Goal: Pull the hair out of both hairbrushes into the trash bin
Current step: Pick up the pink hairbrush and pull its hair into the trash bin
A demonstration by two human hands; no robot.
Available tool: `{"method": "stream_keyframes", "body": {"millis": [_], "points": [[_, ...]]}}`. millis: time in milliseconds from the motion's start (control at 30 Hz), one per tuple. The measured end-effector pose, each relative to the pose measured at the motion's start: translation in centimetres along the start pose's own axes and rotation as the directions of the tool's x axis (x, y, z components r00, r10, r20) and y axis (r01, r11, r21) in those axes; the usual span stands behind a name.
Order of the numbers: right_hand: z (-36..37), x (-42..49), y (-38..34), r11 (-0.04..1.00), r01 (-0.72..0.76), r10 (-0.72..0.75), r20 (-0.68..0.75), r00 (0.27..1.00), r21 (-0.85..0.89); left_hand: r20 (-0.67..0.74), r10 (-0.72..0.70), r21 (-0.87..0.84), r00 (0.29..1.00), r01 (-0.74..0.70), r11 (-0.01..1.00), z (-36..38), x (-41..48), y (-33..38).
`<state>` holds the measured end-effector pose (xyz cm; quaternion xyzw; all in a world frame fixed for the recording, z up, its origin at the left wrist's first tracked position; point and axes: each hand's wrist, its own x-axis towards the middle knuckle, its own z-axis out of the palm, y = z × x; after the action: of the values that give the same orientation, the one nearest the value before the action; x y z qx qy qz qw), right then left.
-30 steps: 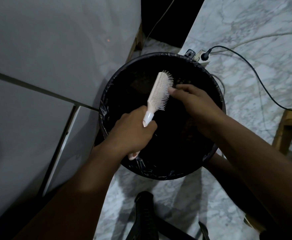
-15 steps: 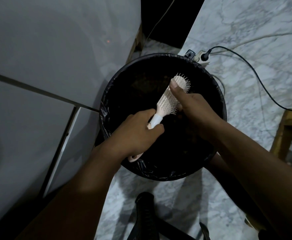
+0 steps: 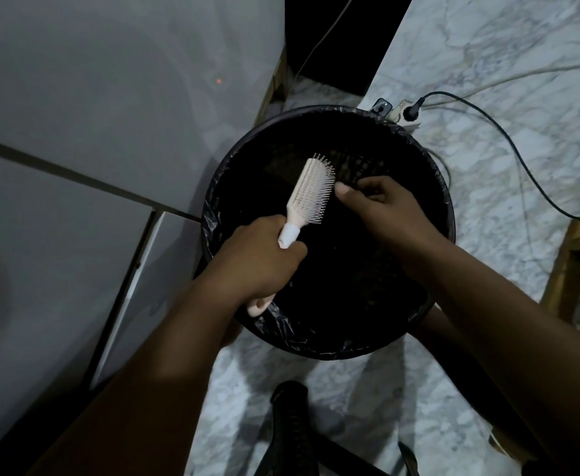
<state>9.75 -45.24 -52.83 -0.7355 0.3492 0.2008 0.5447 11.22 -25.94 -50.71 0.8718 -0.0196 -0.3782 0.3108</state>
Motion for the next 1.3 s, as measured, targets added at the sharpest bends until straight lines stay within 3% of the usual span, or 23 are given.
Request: {"method": "stream_keyframes", "body": {"millis": [167,433,533,633,733,800,867,967,1100,1300], "points": [[0.3,-0.2,0.0,0.969,0.143,-0.164,0.092,0.982,0.200,0.272,0.017,-0.235,0.962,0.050,0.971,-0.2,0.0,0.7],[-0.2,0.5,0.6,0.942,0.243,-0.208,-0.166,0.964,0.232,0.375,0.028,-0.251,0.927,0.072,0.965,-0.4,-0.3,1.1],[0.2,0.4,0.9,0.920,0.173,-0.096,-0.225,0.970,0.351,0.406,0.038,-0.275,0.913,0.083,0.958,-0.6,-0.3,1.0],[0.1,0.9,0.8,0.845,-0.021,0.182,-0.250,0.951,0.534,0.442,0.032,-0.267,0.897,0.097,0.959,-1.0,-0.5,0.9],[-0.5,1.4,0.3,0.677,-0.215,0.350,-0.051,0.935,0.704,0.382,0.008,-0.253,0.924,0.096,0.963,-1.3,-0.4,0.9],[-0.4,1.2,0.1,0.765,-0.250,0.266,0.063,0.962,0.594,0.300,-0.037,-0.188,0.953,0.097,0.977,-1.3,-0.3,0.7],[0.2,0.4,0.0,0.912,-0.145,0.095,0.145,0.985,0.385,0.258,-0.061,-0.140,0.964,0.099,0.985,-1.3,-0.2,0.7],[1.3,-0.4,0.4,0.983,0.035,-0.069,0.187,0.980,0.180,0.278,-0.057,-0.135,0.959,0.097,0.986,-1.4,-0.2,0.6],[1.0,-0.4,0.6,0.969,0.132,-0.147,0.056,0.988,0.208,0.320,-0.040,-0.140,0.946,0.089,0.986,-1.4,-0.3,0.4],[0.7,0.6,1.6,0.951,0.136,-0.113,-0.097,0.989,0.278,0.365,-0.025,-0.153,0.931,0.086,0.984,-1.5,-0.4,0.5]]}}
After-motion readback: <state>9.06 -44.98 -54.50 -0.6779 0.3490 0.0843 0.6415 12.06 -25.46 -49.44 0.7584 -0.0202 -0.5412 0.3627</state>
